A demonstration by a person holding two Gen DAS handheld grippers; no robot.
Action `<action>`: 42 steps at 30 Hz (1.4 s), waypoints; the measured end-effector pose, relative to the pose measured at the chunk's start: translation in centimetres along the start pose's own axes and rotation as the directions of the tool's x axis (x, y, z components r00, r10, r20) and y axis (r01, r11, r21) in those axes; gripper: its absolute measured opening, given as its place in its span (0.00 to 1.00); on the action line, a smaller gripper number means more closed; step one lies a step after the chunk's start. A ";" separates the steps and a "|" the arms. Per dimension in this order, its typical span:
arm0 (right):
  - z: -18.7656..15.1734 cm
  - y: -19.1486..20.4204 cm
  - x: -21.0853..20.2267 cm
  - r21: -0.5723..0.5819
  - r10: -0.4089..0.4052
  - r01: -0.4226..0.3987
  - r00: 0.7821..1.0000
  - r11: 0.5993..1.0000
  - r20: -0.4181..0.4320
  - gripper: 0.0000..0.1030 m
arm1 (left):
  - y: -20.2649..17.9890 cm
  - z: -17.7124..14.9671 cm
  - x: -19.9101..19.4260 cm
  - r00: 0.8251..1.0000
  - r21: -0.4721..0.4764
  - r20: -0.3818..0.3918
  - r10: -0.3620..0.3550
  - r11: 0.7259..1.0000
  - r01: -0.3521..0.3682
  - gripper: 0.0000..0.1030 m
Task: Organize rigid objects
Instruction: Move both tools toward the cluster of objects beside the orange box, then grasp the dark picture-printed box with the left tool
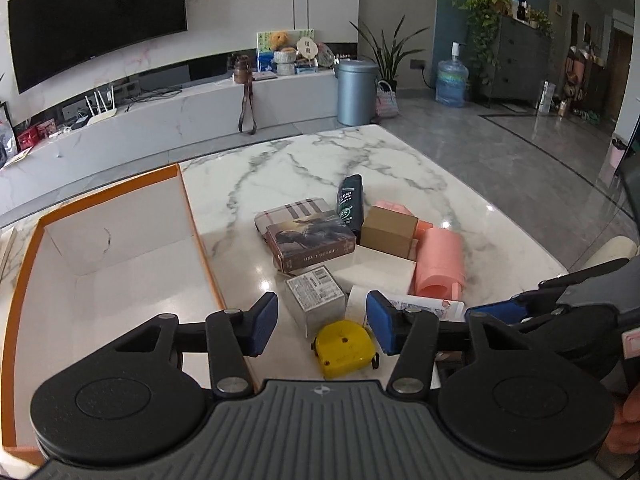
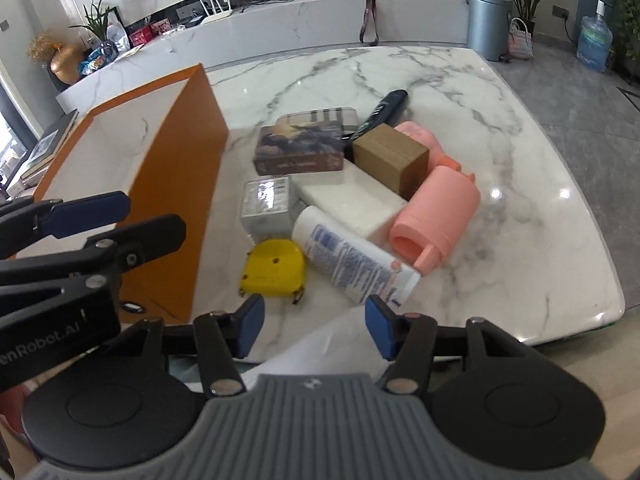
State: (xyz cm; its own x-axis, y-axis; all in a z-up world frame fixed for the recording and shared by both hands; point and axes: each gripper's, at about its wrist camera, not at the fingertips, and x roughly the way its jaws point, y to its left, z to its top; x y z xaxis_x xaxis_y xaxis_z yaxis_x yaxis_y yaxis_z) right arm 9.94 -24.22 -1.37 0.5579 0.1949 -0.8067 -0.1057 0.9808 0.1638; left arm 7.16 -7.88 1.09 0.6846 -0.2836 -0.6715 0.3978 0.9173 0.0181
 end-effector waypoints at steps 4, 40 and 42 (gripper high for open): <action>1.0 -2.0 0.4 0.056 -0.001 0.001 1.000 0.998 -0.002 0.55 | 0.5 0.8 1.6 0.997 0.021 -0.065 -0.030 0.999 0.031 0.48; 13.7 -5.1 11.4 -0.287 0.039 -0.078 0.989 0.955 -0.140 0.60 | 1.5 8.8 21.6 0.847 0.451 -0.490 -0.204 0.773 0.446 0.74; 13.7 -4.8 11.4 -0.298 0.032 -0.073 0.990 0.952 -0.139 0.60 | 1.3 9.0 21.4 0.847 0.436 -0.501 -0.180 0.793 0.426 0.73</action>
State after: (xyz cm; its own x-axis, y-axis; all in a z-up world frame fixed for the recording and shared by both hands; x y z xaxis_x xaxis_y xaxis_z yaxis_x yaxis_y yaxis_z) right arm 28.04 -26.83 -3.56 0.4344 0.2255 -0.8720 -0.3864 0.9212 0.0457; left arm 27.85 -15.28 -6.58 0.2023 -0.2651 -0.9428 0.8731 0.4848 0.0510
